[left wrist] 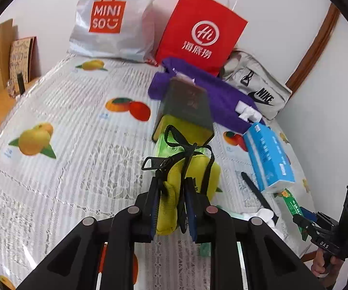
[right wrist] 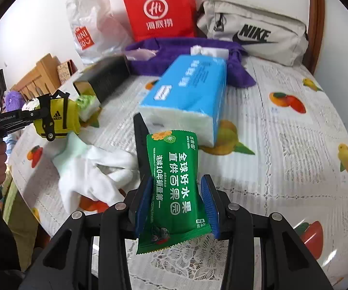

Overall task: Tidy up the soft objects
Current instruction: 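Carry the green packet with the right gripper while the left gripper carries the yellow pouch onto the towel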

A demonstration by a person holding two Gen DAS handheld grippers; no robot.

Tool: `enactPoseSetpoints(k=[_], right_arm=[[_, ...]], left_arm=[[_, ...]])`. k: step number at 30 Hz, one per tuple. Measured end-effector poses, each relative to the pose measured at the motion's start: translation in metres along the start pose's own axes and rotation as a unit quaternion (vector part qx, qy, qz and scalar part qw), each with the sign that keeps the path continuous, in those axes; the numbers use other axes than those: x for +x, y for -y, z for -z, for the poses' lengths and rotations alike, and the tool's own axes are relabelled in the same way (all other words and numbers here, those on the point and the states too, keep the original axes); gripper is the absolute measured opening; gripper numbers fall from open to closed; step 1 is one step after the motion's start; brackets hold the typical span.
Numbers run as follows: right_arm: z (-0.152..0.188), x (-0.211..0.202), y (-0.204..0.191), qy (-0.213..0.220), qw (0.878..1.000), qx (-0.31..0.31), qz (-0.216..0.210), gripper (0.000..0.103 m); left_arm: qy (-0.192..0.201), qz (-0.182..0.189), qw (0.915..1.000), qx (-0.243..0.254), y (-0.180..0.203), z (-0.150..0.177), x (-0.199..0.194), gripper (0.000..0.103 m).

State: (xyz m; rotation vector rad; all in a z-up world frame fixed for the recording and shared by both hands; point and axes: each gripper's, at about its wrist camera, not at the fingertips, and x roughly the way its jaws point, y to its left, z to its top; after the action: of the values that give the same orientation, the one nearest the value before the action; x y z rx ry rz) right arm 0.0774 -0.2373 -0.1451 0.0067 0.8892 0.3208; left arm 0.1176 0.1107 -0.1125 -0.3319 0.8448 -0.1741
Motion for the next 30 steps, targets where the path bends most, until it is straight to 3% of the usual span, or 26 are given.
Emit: enactPoseSetpoints(k=[15, 30], right_arm=[[-0.049, -0.036, -0.007, 0.06, 0.998, -0.016, -0.008, 0.041], [-0.123, -0.016, 0.001, 0.068, 0.998, -0.01, -0.002, 0.041]], left_arm=[[0.031, 0.0, 0.9994, 0.013, 0.022, -0.04, -0.023, 0.019], [0.042, -0.017, 0.9986, 0.027, 0.039, -0.101, -0.014, 0.019]])
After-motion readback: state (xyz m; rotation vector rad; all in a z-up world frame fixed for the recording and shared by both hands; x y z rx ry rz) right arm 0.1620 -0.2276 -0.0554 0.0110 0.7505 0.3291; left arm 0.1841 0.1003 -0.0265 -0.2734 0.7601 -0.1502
